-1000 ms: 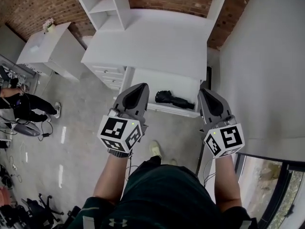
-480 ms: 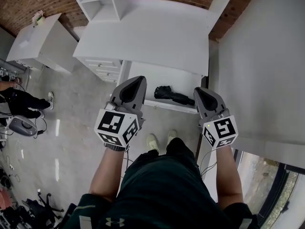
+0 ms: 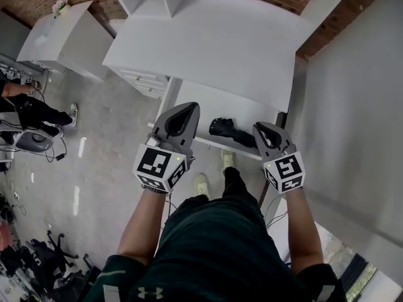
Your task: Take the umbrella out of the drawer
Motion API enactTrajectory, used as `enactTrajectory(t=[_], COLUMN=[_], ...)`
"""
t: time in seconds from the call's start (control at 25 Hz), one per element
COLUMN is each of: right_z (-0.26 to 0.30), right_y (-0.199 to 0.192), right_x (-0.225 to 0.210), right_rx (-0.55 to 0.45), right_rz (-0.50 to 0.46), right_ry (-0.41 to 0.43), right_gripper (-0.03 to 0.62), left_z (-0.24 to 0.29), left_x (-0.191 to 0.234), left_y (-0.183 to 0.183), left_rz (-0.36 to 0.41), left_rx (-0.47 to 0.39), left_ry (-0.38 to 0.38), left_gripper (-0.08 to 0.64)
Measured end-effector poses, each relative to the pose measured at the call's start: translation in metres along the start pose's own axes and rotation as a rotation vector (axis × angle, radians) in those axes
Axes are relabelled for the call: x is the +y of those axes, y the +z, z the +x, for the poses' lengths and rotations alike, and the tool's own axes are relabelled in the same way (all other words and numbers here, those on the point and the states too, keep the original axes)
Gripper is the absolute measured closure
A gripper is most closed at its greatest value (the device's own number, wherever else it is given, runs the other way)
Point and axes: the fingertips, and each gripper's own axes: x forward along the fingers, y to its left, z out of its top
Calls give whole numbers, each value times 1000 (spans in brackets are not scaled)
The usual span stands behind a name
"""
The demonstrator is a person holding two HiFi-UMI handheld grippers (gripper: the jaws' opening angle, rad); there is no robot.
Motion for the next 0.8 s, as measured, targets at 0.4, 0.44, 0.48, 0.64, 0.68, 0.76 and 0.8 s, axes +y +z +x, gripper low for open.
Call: enactTrajectory(t=[0.4, 0.44, 0.48, 0.64, 0.68, 0.76, 0.8], right_z=[87, 96, 103, 123, 127, 137, 142], right_y=[-99, -111, -124, -176, -186, -203, -212], right_x=[-22, -21, -19, -5, -3, 1, 3], right_rx=[237, 268, 300, 443, 473, 523, 548], right_rz=[-44, -39, -36, -62, -74, -92, -95], right_ry=[217, 238, 260, 359, 379, 413, 428], right_gripper=[584, 580, 570, 517, 509, 487, 480], left_z=[68, 73, 76, 84, 86, 90, 92], left_x=[32, 35, 39, 52, 55, 62, 65], left_y=[-41, -47, -52, -74, -80, -90, -95], left_rz=[-38, -50, -61, -86, -90, -93, -93], left_rx=[39, 48, 57, 86, 96, 120, 130], left_ry=[68, 76, 86, 126, 133, 147, 153], left_gripper=[554, 554, 554, 554, 554, 554, 554])
